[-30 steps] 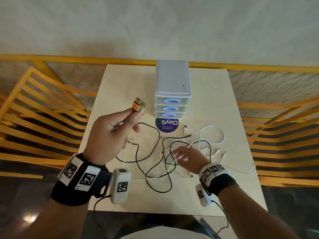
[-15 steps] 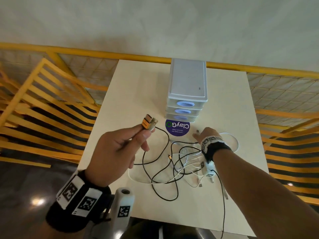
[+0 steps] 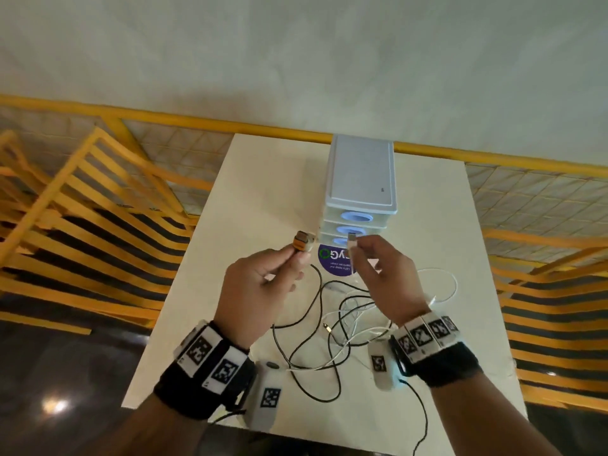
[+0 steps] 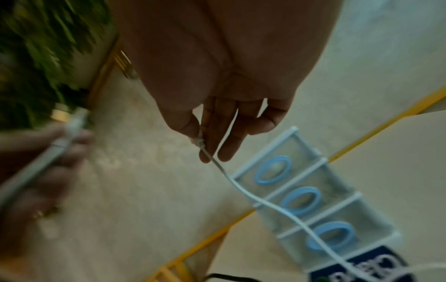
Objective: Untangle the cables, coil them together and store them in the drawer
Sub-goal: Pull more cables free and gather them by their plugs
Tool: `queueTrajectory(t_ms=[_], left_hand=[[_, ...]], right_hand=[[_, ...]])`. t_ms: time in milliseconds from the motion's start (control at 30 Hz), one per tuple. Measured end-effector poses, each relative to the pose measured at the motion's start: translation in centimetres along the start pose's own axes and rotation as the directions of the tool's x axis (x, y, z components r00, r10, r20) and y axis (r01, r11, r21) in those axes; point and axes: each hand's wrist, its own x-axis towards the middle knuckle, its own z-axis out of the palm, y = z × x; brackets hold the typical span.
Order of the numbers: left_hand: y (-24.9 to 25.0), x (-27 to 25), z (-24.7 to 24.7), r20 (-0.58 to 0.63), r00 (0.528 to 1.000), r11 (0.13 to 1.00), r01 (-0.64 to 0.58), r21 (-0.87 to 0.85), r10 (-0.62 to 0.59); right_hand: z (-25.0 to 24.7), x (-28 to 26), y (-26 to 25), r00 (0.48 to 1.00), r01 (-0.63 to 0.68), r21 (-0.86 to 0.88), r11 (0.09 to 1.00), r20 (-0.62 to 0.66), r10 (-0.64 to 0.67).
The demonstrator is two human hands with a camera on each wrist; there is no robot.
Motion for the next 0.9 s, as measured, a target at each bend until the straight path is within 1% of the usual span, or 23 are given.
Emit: queueTrajectory(t_ms=[67,133,267,433,533,567,633,733,833,900], left_hand=[[0.1,0.3,1.3,-0.053,0.999,1.000,-0.004,-0.016,0.003],[0.1,0.5,2.4,-0.081,0.996,0.999,-0.030,-0.011,0.029],[0.4,0.8,3.6,-0.118,0.991,0.997,-0.072,-0.011,0.070],[1.5,0.7,4.4,-0.136,0.988,0.994,-0.087,-0.065,0.078],[1.7,0.7,4.4,-0.100,0.991,0.994,-0.097,-0.045,0.092],[1.8,0.7,4.3,-0.069,0.995,0.995,-0.075,-0.062,0.071],[2.3,0.9,4.1,0.015,1.000,0.987,0.013,-0.157,-0.011],[2.7,0.9,4.1,0.110,0.991,0.963,0.100,-0.249,-0.075],[2.7,1.1,3.9,0.129,0.988,0.959,0.117,-0.259,-0.085],[2.8,1.1,3.8,0.122,0.989,0.966,0.109,-0.234,-0.082]], right_hand=[[0.0,-1.5,-2.5,0.997,0.073,0.098,0.993,0.000,-0.073],[0.3,-2.4,-3.8,0.991,0.132,0.163,0.978,0.000,-0.134],[0.2,-2.6,-4.9,0.994,0.106,0.287,0.952,0.005,-0.113],[-0.4,-2.5,-5.2,0.995,0.100,0.344,0.934,-0.034,-0.094],[-0.1,-2.6,-4.8,0.995,0.096,0.375,0.922,-0.069,-0.075],[0.0,-2.7,-4.7,0.995,0.097,0.395,0.914,-0.069,-0.076],[0.3,-2.9,-4.4,0.996,0.088,0.452,0.887,-0.058,-0.070],[0.4,-2.9,-4.1,0.997,0.068,0.545,0.835,-0.058,-0.043],[0.4,-2.8,-4.2,0.998,0.047,0.585,0.809,-0.053,-0.020],[0.3,-2.7,-4.5,0.999,0.025,0.570,0.822,-0.039,-0.004]])
